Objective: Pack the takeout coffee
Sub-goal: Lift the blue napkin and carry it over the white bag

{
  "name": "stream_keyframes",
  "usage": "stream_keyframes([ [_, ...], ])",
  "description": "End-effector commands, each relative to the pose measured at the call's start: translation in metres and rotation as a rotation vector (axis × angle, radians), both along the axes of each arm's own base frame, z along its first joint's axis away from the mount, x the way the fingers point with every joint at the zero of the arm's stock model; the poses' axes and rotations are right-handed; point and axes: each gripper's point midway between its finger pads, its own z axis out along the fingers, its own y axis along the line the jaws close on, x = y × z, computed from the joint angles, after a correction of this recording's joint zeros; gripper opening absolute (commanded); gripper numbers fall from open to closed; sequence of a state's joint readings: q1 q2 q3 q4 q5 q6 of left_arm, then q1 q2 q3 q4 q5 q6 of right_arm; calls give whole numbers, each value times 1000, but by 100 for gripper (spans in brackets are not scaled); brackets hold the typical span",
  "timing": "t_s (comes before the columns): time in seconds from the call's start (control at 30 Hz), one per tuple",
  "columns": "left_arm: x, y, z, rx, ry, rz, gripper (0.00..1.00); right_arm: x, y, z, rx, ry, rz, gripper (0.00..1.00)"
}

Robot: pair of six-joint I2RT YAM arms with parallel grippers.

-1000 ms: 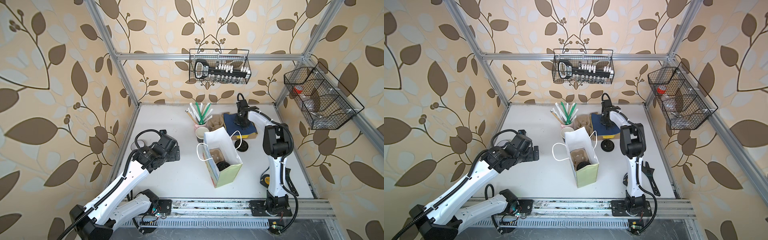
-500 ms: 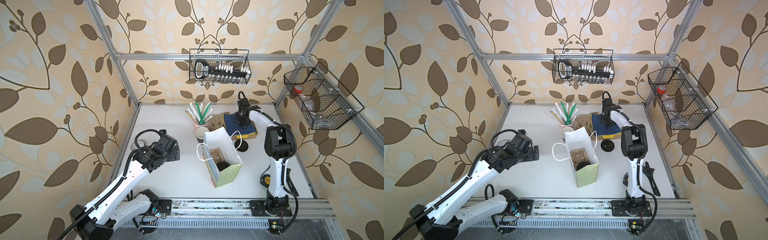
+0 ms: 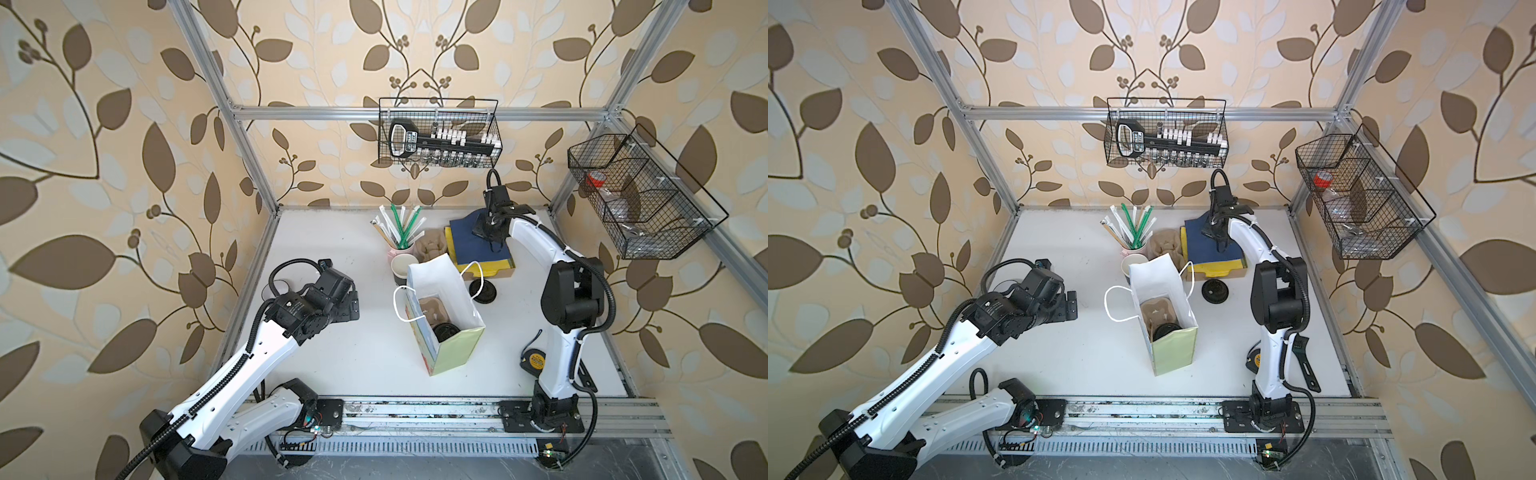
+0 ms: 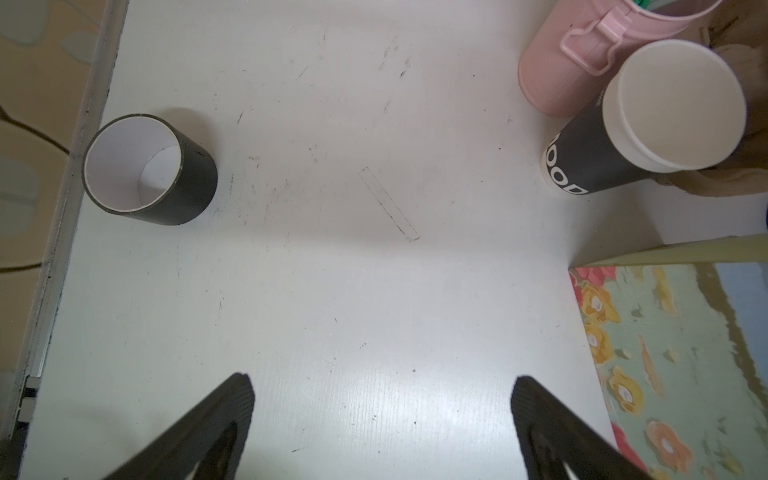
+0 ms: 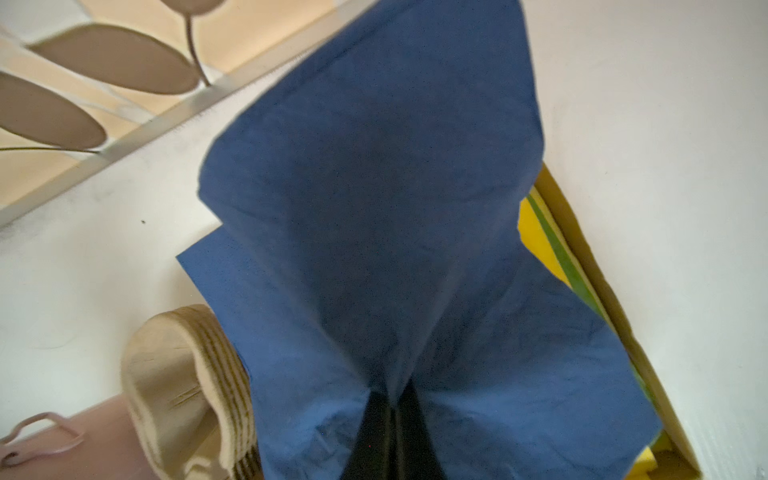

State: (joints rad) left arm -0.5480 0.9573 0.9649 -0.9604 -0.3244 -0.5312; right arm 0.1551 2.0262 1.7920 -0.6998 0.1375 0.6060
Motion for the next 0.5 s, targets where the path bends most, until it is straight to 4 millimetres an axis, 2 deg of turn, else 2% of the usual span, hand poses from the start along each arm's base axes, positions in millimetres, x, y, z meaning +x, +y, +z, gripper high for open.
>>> stream_keyframes([
  [0.0, 3, 5, 6, 12, -22, 12, 99, -8, 3, 7, 15, -11, 8, 0],
  [0.1, 3, 5, 7, 13, -24, 12, 99, -13, 4, 14, 37, -23, 11, 0],
  [0.17, 3, 5, 6, 12, -23, 12, 99, -17, 3, 26, 43, -45, 13, 0],
  [0.3, 3, 4, 7, 9, -24, 12, 99, -28, 3, 71, 60, -144, 24, 0],
  [0.47, 3, 5, 8, 4, -27, 14, 99, -59, 0, 147, 74, -310, 28, 0],
])
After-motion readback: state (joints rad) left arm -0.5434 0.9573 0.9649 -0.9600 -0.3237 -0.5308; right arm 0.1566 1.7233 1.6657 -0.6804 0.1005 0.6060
